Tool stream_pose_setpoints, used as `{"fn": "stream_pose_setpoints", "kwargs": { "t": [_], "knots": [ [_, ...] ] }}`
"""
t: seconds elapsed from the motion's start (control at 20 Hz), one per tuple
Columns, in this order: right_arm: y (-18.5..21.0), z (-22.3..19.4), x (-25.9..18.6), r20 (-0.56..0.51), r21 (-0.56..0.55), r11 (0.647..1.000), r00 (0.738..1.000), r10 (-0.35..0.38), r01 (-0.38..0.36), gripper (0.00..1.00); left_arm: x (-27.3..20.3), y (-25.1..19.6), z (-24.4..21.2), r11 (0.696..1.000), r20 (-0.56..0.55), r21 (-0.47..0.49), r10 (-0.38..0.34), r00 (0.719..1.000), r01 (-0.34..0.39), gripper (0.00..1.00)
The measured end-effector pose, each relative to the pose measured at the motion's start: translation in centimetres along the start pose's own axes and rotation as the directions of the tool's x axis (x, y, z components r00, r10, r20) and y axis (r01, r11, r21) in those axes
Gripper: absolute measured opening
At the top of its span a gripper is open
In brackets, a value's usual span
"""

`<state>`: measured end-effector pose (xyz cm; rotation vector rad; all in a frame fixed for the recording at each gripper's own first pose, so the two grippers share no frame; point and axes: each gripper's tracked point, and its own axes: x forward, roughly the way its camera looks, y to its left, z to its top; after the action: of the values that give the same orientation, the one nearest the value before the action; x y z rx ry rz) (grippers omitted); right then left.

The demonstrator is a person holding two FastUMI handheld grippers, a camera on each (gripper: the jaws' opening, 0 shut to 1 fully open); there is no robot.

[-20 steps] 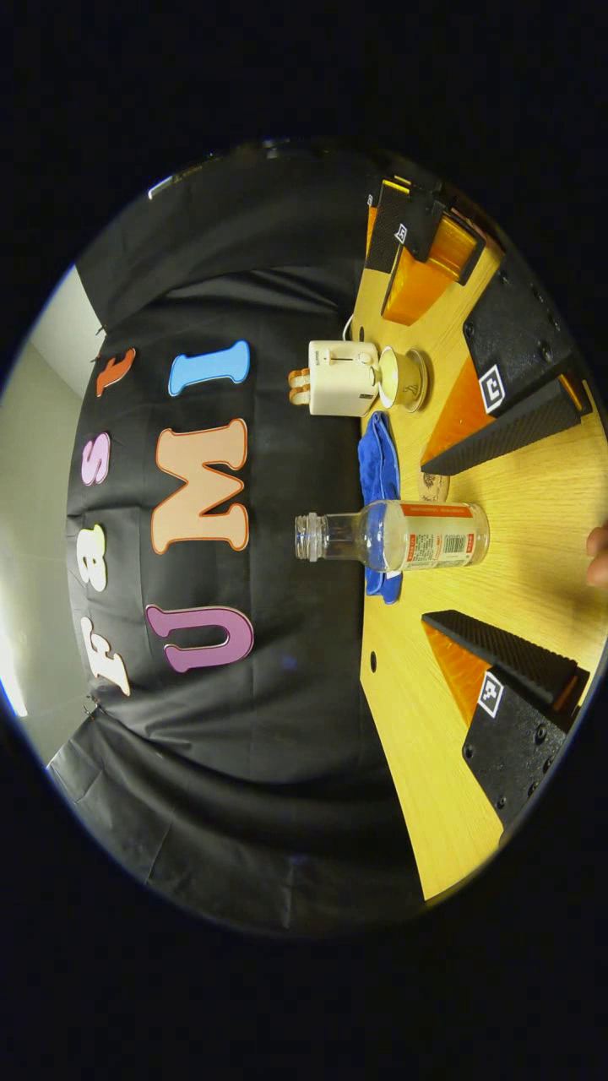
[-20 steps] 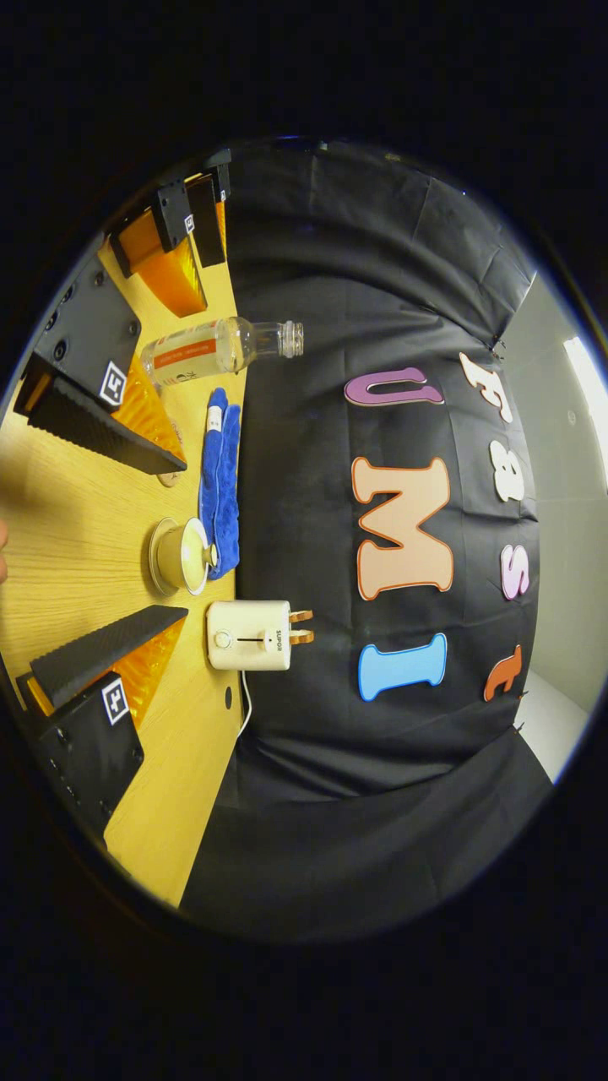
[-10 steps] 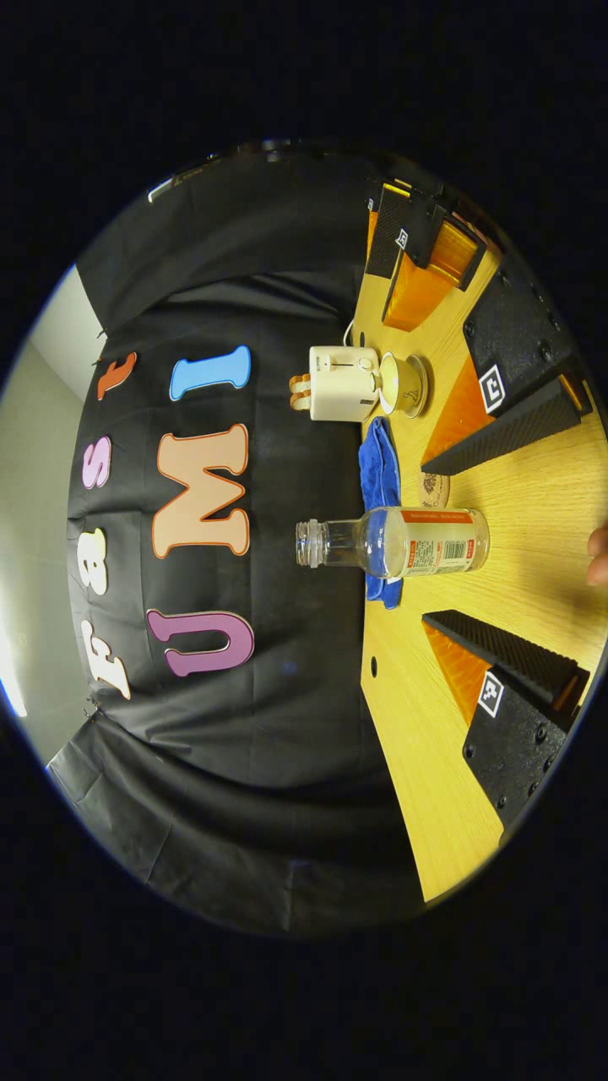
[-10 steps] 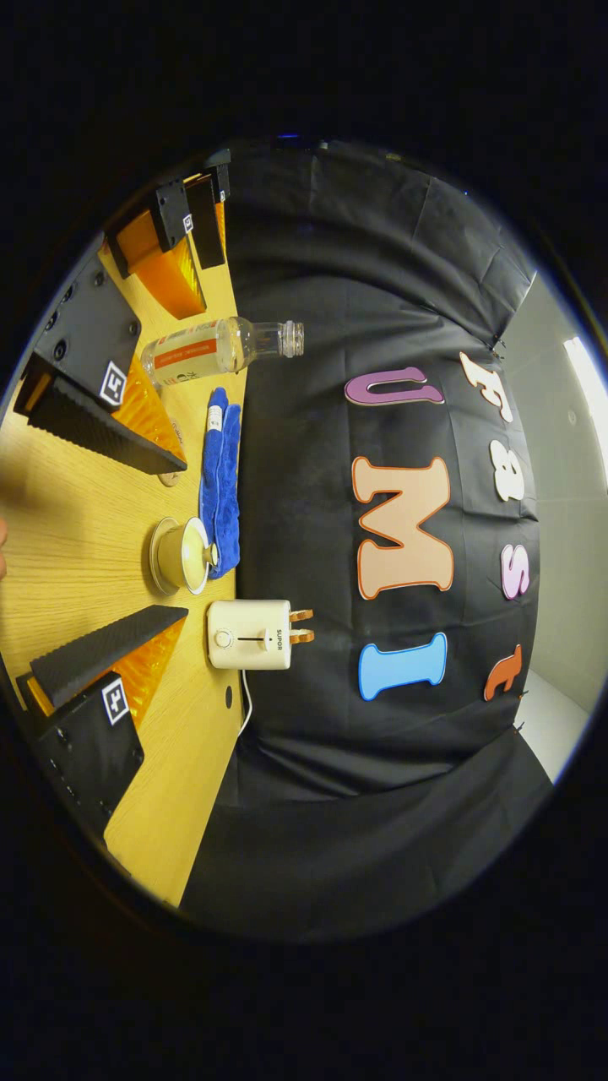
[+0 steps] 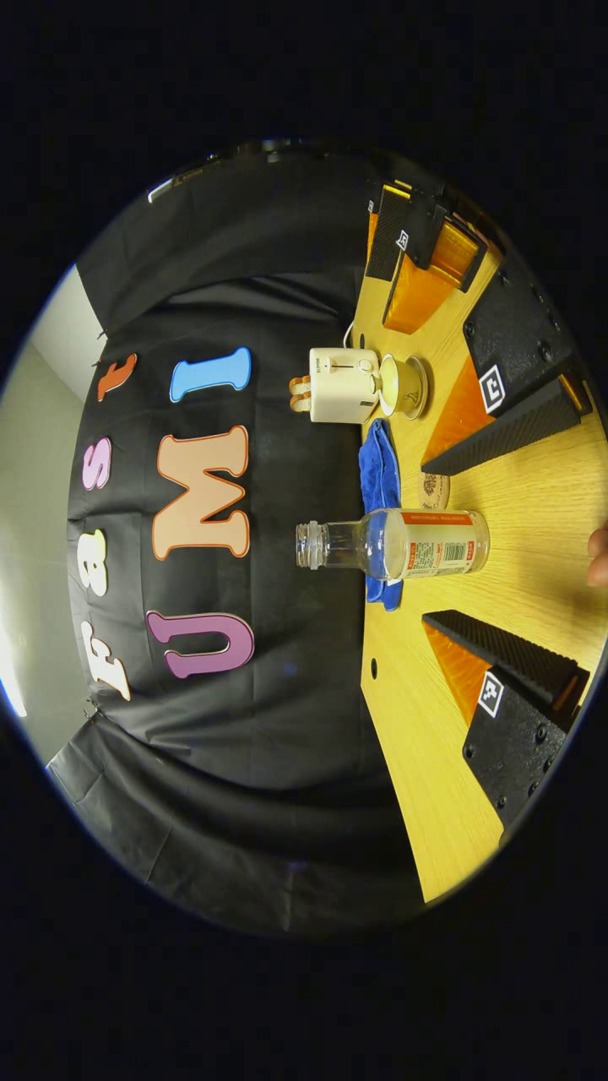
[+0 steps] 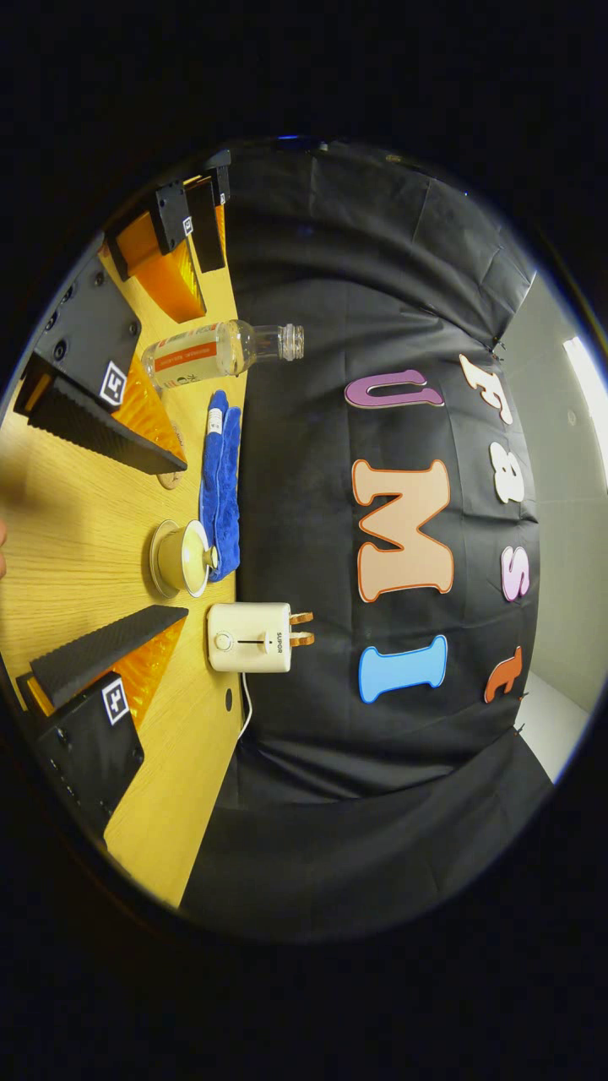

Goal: Open the teacup lid with one hand, grasp the water bottle and pour water into the teacup with the other hand; after pouring, place the water bottle on the coaster and then close the teacup lid.

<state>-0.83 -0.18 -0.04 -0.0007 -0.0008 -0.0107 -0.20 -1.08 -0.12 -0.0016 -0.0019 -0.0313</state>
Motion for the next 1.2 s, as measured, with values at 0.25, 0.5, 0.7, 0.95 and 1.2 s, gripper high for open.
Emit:
{"fn": "stream_pose_setpoints", "kwargs": {
  "t": [0.25, 0.5, 0.7, 0.95, 1.2],
  "knots": [
    [0.0, 0.0, 1.2, -0.003, 0.001, 1.000, 1.000, 0.020, -0.020, 0.99, 0.1, -0.1, 0.0, 1.000, 0.000, 0.000, -0.007, 1.000, 0.007, 0.94],
    [-1.3, -0.3, 4.7, -0.007, -0.001, 1.000, 1.000, 0.010, -0.010, 0.99, -0.1, -0.2, 0.1, 1.000, 0.001, 0.000, -0.012, 1.000, 0.012, 0.94],
    [-1.9, -0.3, 8.3, -0.010, -0.007, 1.000, 1.000, 0.007, -0.008, 1.00, -0.3, -0.2, 0.0, 1.000, 0.000, 0.000, -0.012, 1.000, 0.012, 0.94],
    [-2.1, -0.7, 13.1, -0.038, -0.098, 0.995, 0.999, 0.014, -0.017, 1.00, -0.1, -0.2, 0.0, 1.000, 0.000, 0.001, -0.012, 1.000, 0.012, 0.94],
    [-1.1, -1.4, 16.3, -0.080, -0.209, 0.976, 0.996, 0.041, -0.057, 0.99, -0.2, -0.2, 0.2, 1.000, -0.001, 0.000, -0.013, 1.000, 0.013, 0.94]
  ]
}}
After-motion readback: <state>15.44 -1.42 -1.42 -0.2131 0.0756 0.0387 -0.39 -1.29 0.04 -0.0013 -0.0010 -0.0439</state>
